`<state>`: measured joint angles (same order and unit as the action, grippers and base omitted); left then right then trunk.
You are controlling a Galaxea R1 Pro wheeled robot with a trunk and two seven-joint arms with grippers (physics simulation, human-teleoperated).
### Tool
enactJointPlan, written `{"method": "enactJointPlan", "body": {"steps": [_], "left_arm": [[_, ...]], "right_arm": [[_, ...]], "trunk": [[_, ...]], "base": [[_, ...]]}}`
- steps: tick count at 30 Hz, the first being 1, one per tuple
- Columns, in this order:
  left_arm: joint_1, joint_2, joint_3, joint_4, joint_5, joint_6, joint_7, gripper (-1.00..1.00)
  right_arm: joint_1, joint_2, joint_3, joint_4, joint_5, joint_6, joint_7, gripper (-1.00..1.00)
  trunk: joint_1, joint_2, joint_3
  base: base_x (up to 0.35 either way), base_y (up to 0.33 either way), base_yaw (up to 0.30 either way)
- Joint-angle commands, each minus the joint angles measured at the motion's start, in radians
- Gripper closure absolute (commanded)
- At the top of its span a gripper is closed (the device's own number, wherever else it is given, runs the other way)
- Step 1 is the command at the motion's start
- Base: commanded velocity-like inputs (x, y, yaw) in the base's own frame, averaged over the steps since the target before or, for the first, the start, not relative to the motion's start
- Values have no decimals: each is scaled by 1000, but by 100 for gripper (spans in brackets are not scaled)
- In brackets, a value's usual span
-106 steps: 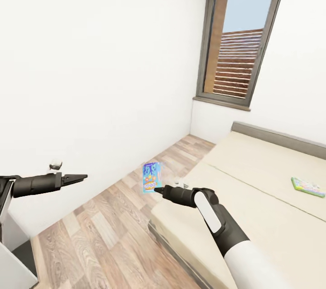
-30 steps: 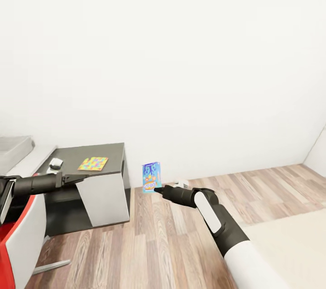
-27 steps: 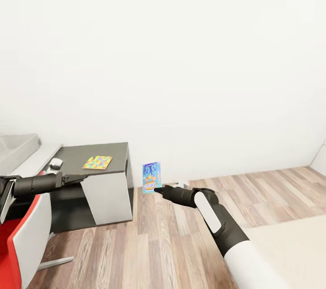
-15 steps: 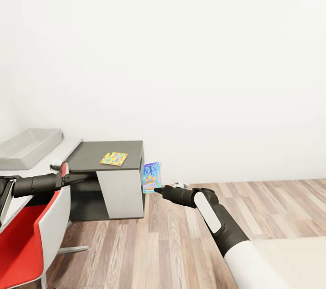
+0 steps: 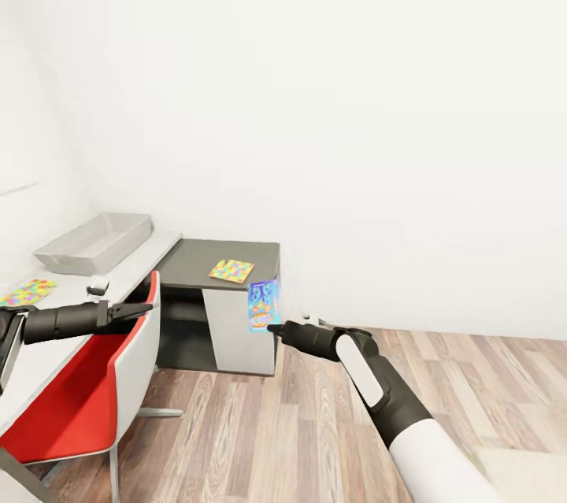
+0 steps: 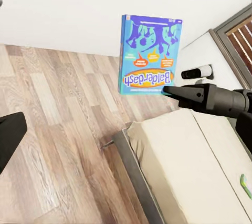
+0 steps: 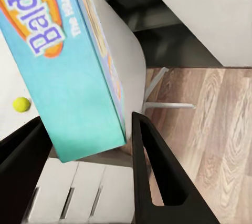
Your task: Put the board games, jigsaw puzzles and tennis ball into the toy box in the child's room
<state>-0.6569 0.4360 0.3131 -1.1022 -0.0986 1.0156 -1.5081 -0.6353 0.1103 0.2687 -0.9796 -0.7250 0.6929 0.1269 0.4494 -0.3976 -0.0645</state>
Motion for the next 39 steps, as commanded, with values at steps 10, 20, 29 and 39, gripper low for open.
{"method": "enactJointPlan", "body": {"steps": [10,20,29,39], "left_arm": [[-1,0,1,-1,-10,10,-9,-100],[-2,2,8,10,-8,11,71,-100],[-5,13,52,61,-5,11,170,-100],[-7,15,229,80,-6,12,359,-100]], "right_arm": [[-1,0,1,0,-1,3,3,100],[-1,-1,2,-1,-1,2,3,100],[-1,-13,0,0,-1,2,3,100],[-1,-17,1,1,-1,0,5,100]], "trunk": [[1,-2,-2],[1,-2,-2],[1,-2,-2],[1,-2,-2]], "base": [[0,0,286],[0,0,286],[0,0,286],[0,0,286]]}}
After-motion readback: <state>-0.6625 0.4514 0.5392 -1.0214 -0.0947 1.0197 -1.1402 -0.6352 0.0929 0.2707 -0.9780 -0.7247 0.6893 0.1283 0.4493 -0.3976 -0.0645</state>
